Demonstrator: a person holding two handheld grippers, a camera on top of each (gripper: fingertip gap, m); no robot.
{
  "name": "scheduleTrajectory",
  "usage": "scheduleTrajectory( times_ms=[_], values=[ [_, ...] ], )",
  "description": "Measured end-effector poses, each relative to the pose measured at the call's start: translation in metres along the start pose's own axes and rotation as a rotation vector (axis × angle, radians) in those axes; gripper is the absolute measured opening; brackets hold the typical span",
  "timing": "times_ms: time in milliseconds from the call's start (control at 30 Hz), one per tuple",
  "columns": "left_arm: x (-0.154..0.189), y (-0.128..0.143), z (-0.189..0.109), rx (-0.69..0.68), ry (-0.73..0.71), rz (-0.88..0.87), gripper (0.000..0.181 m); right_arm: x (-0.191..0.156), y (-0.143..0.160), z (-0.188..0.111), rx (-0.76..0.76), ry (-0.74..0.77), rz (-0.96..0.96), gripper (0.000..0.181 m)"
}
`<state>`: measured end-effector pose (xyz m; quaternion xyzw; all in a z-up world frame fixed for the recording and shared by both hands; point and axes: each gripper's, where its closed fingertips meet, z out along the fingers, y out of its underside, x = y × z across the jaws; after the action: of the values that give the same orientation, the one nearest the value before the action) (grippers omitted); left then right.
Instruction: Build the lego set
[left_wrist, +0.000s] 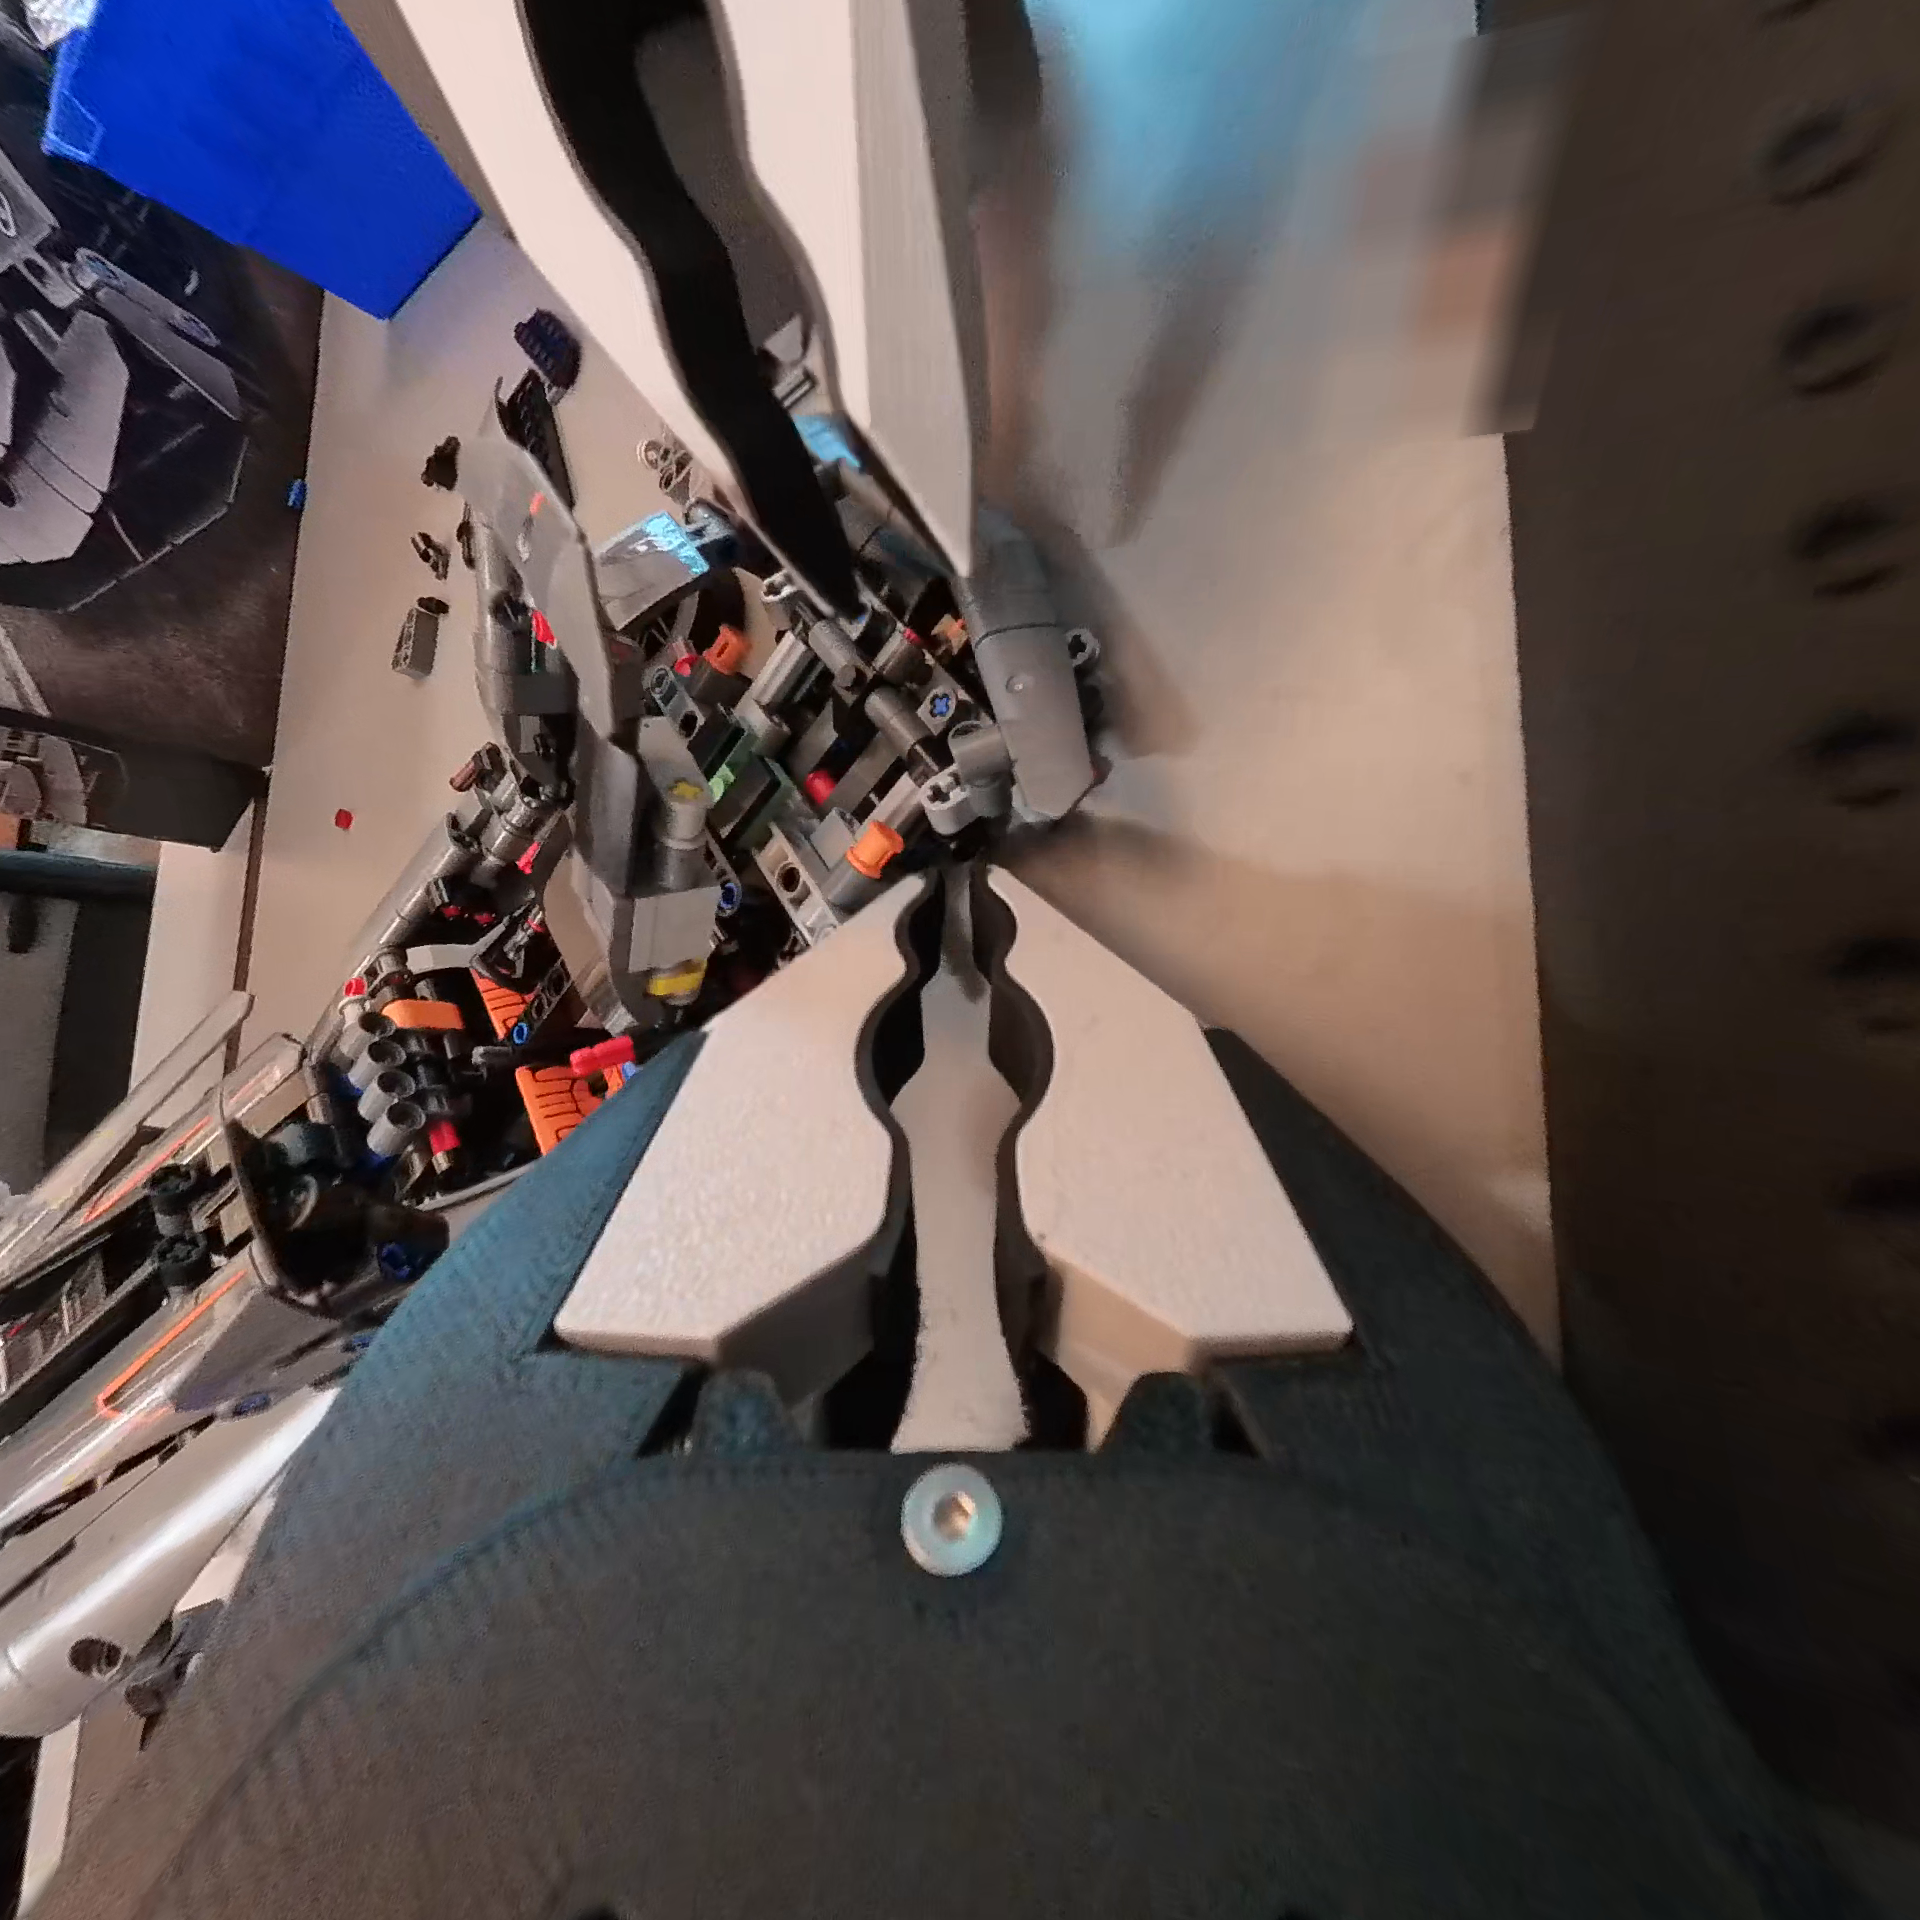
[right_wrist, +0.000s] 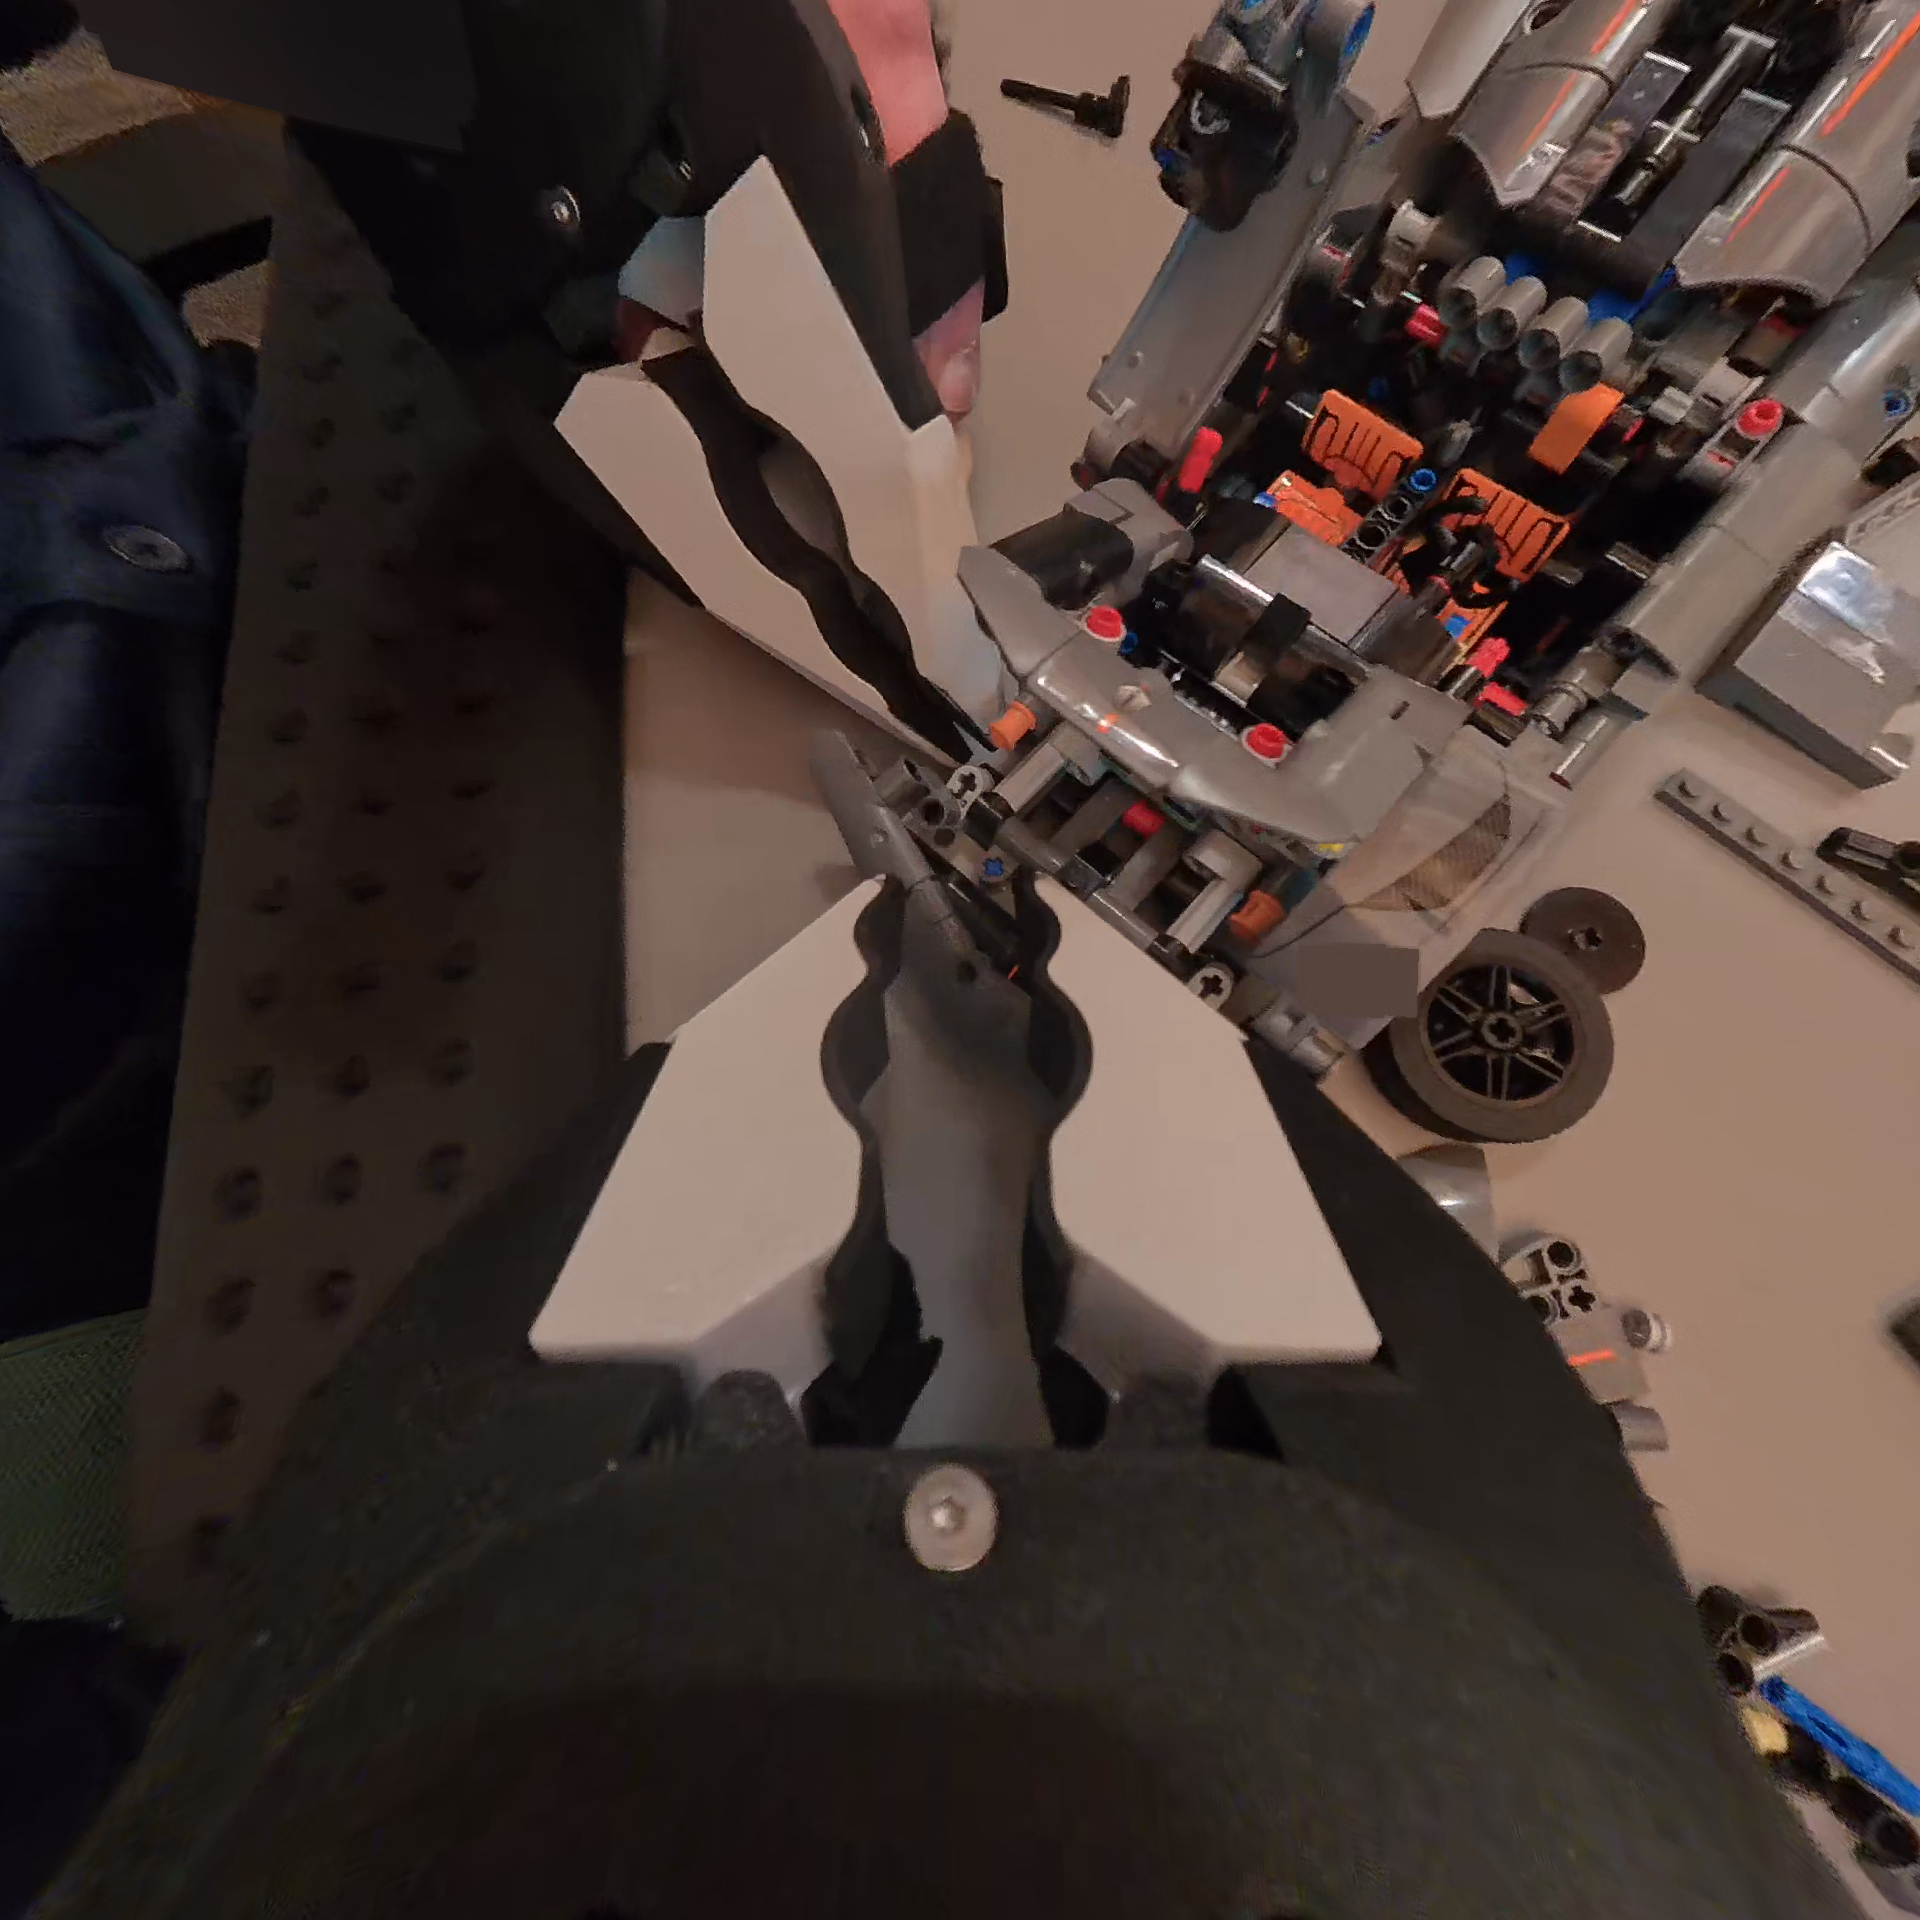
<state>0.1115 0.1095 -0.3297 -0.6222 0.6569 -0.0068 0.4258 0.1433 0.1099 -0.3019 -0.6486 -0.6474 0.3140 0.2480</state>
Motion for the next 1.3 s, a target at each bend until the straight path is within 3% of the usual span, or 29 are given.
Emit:
scheduleTrajectory(
  times_ms=[367,733,1300],
  values=[
    [0.005,-0.008,-0.004,0.033,-0.005,0.062,0.006,-0.006,0.008,0.005,-0.022,0.110,-0.069,0.021],
    [0.012,-0.023,-0.018,0.118,-0.014,0.131,0.012,-0.007,0.013,0.013,-0.053,0.126,-0.107,0.017],
    [0.016,-0.024,-0.014,0.078,-0.035,0.164,0.007,-0.008,0.015,0.015,-0.085,0.127,-0.168,0.012]
  ],
)
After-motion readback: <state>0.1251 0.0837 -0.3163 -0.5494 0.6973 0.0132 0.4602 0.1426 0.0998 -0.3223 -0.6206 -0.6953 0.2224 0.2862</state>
